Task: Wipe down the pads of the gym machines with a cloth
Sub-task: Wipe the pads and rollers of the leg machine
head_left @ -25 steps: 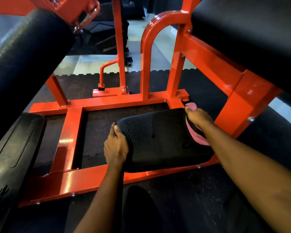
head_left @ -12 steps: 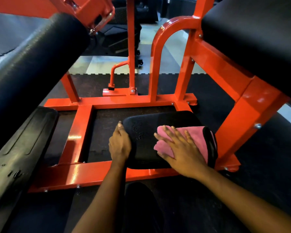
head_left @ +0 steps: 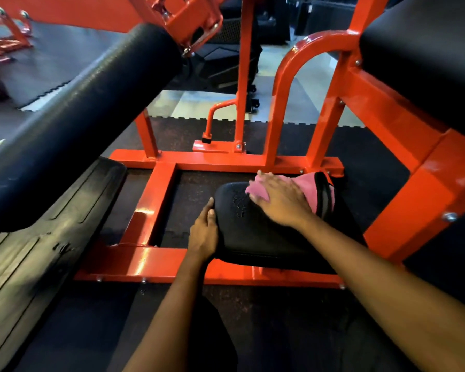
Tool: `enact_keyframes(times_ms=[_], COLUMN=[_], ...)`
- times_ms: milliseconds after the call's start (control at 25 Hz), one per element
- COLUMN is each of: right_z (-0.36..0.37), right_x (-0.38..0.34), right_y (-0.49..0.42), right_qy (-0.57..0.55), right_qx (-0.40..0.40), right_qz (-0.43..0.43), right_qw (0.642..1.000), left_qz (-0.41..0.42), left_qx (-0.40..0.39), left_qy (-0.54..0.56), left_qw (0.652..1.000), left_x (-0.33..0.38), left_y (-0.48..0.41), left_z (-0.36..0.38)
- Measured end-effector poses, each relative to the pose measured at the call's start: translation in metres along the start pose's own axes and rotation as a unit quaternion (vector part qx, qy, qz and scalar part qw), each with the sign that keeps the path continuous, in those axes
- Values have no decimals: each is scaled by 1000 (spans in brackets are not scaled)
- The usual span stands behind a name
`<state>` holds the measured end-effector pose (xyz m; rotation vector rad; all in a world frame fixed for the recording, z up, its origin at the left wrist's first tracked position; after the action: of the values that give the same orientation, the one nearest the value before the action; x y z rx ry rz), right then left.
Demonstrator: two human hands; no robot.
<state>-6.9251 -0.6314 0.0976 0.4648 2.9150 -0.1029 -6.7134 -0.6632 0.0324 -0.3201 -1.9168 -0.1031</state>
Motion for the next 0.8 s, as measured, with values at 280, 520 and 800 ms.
enact_keyframes(times_ms=[280, 520, 800], right_z=[11, 10, 15], right_x=[-18, -7, -31], right_y=[99, -49, 21], right_qy=[14, 23, -40], right_qx=[15, -2, 8], right_qz=[-103, 66, -119], right_qw=[994, 998, 992], left_qz=[15, 18, -18], left_qx=[28, 26, -4], left_qy=[34, 0, 19], left_qw=[999, 999, 1000], left_x=[-1, 0, -6], left_y=[6, 7, 3], left_z=[2, 0, -8])
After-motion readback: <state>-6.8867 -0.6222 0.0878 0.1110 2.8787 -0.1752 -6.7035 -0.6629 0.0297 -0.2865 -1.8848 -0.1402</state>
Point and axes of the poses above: each hand's wrist, its own y-axis away from the middle knuckle, its own z-axis out of the palm, x = y × z, the point moved 5 cm from there along -y, towards the middle knuckle, and after that the axes turned 7 degrees about z, right-handed, at the moved point
